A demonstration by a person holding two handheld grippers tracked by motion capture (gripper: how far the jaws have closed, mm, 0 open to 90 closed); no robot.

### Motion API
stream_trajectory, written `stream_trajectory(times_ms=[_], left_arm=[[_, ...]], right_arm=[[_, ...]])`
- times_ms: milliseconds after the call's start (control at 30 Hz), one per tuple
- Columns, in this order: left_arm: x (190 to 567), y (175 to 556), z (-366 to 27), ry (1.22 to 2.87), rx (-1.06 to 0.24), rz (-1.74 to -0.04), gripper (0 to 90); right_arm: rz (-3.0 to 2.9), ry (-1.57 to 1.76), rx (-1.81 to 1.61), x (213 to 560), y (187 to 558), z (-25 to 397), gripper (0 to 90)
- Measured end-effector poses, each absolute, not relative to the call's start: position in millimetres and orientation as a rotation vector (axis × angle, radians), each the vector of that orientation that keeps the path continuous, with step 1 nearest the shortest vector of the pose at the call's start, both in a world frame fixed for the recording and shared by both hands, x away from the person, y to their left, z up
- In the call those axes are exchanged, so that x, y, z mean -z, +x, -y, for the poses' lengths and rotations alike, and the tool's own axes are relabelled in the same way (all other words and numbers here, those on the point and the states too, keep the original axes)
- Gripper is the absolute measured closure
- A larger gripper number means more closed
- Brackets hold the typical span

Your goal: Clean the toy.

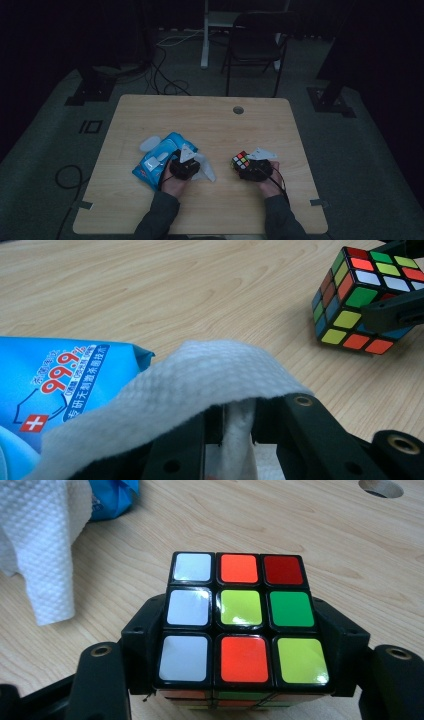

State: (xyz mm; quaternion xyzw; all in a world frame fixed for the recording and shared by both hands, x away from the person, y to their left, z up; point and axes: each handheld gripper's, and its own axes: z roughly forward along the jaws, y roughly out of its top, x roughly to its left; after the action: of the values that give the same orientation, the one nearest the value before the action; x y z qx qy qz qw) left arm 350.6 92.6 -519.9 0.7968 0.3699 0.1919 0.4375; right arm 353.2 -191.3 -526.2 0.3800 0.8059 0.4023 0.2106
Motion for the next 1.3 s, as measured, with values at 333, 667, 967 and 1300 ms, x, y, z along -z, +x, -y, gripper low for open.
stream_trajectory(times_ms=[333,667,967,1300], left_arm=[[522.7,349.4,-93.7,1.983,-0.469,-0.936,76.1],[523.9,347.2,-93.3,1.991,-0.475,-0.930,69.9],[523.3,345.5,-94.5,1.986,-0.478,-0.932,67.9],[517.9,338.5,-97.1,1.967,-0.495,-0.921,65.0]], right_arm=[[-2.245,1.067,-1.080,530.9,354.8,191.5,33.8],[-2.244,1.119,-1.096,532.5,357.5,193.8,33.5],[-2.248,1.108,-1.103,532.3,357.4,193.3,24.5],[-2.210,1.110,-1.132,524.6,355.8,194.8,19.1]])
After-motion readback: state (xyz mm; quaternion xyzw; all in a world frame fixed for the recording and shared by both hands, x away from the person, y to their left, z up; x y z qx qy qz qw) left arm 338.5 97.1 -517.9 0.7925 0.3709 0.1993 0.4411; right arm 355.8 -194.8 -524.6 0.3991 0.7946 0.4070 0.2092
